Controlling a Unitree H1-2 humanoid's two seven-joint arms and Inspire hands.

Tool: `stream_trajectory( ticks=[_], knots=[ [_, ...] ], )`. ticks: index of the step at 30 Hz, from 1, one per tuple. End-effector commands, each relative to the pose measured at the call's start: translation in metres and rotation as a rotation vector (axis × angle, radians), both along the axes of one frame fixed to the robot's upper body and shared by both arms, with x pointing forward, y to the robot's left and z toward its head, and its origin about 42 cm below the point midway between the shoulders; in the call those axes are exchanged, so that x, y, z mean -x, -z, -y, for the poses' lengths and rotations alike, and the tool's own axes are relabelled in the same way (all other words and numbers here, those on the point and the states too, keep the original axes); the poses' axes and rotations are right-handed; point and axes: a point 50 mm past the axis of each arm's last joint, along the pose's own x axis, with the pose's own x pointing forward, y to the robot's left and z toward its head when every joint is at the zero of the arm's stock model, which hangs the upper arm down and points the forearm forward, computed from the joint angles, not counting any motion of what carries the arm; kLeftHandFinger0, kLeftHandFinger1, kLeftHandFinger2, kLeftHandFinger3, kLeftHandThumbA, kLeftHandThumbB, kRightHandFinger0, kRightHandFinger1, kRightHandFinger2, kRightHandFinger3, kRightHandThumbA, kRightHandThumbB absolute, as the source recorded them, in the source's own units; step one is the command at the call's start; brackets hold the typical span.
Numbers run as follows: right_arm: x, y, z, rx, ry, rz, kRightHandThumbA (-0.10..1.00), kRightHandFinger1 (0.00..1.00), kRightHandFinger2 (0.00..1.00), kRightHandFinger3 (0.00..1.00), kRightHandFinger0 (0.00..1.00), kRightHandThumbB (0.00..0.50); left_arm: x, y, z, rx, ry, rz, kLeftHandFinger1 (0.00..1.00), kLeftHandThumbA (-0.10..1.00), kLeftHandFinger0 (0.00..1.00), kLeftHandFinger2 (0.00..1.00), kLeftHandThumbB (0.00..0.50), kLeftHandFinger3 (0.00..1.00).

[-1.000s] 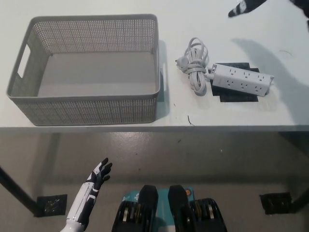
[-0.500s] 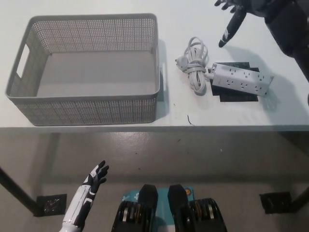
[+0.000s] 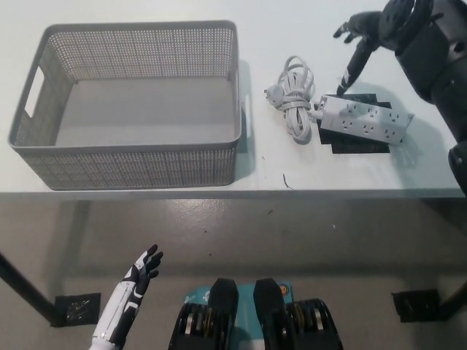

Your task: Use the right hand to pick up a power strip and put it into a container on the left side

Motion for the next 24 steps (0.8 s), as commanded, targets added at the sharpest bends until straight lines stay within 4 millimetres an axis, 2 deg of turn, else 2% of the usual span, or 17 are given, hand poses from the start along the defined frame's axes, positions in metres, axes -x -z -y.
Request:
stream_trajectory(
  ticks=[1, 4, 7, 9, 11, 14, 15, 17, 21, 22, 24],
  knots=[
    [-0.003, -0.027, -0.005, 0.065, -0.026, 0.107, 1.00, 1.00, 1.00, 1.00, 1.00, 0.325, -0.001, -0.012, -0.004, -0.022, 0.020, 0.073, 1.00, 1.00, 1.00, 1.00, 0.241, 1.00],
    [-0.003, -0.016, -0.004, 0.123, -0.020, 0.114, 1.00, 1.00, 1.00, 1.00, 1.00, 0.358, -0.001, -0.015, -0.005, -0.031, 0.023, 0.078, 1.00, 1.00, 1.00, 1.00, 0.253, 1.00],
    [-0.002, 0.000, -0.001, 0.116, 0.001, 0.117, 1.00, 1.00, 1.00, 1.00, 1.00, 0.347, 0.001, -0.014, -0.006, -0.036, 0.030, 0.071, 1.00, 1.00, 1.00, 1.00, 0.269, 1.00],
    [-0.001, 0.010, -0.001, 0.111, -0.034, 0.099, 1.00, 1.00, 1.00, 1.00, 1.00, 0.305, 0.001, -0.014, -0.004, -0.040, 0.034, 0.074, 1.00, 1.00, 1.00, 1.00, 0.270, 1.00],
    [0.001, 0.027, -0.003, 0.091, -0.054, 0.064, 1.00, 1.00, 1.00, 1.00, 1.00, 0.325, 0.003, -0.014, -0.003, -0.044, 0.037, 0.075, 1.00, 1.00, 1.00, 1.00, 0.265, 1.00],
    [0.004, 0.043, -0.007, 0.087, -0.066, 0.052, 1.00, 1.00, 1.00, 1.00, 1.00, 0.328, 0.004, -0.015, -0.003, -0.039, 0.041, 0.074, 1.00, 1.00, 1.00, 1.00, 0.270, 1.00],
    [0.005, 0.050, -0.007, 0.032, -0.068, 0.039, 1.00, 1.00, 1.00, 1.00, 1.00, 0.279, 0.003, -0.015, -0.003, -0.045, 0.041, 0.077, 1.00, 1.00, 1.00, 1.00, 0.275, 1.00],
    [0.007, 0.060, -0.008, 0.050, -0.073, 0.029, 1.00, 1.00, 1.00, 1.00, 1.00, 0.284, 0.003, -0.017, -0.002, -0.044, 0.042, 0.081, 1.00, 1.00, 1.00, 1.00, 0.279, 1.00],
    [0.011, 0.083, -0.002, 0.059, -0.028, 0.013, 1.00, 1.00, 1.00, 1.00, 1.00, 0.327, 0.001, -0.020, -0.001, -0.051, 0.060, 0.095, 1.00, 1.00, 1.00, 1.00, 0.270, 1.00],
    [0.013, 0.091, 0.001, 0.044, -0.038, 0.008, 1.00, 1.00, 1.00, 1.00, 1.00, 0.291, 0.001, -0.020, 0.001, -0.051, 0.065, 0.090, 1.00, 1.00, 1.00, 1.00, 0.281, 1.00],
    [0.015, 0.100, 0.004, 0.010, -0.035, 0.020, 1.00, 1.00, 1.00, 1.00, 1.00, 0.274, 0.001, -0.021, 0.002, -0.047, 0.072, 0.090, 1.00, 1.00, 1.00, 1.00, 0.296, 1.00]
  ],
)
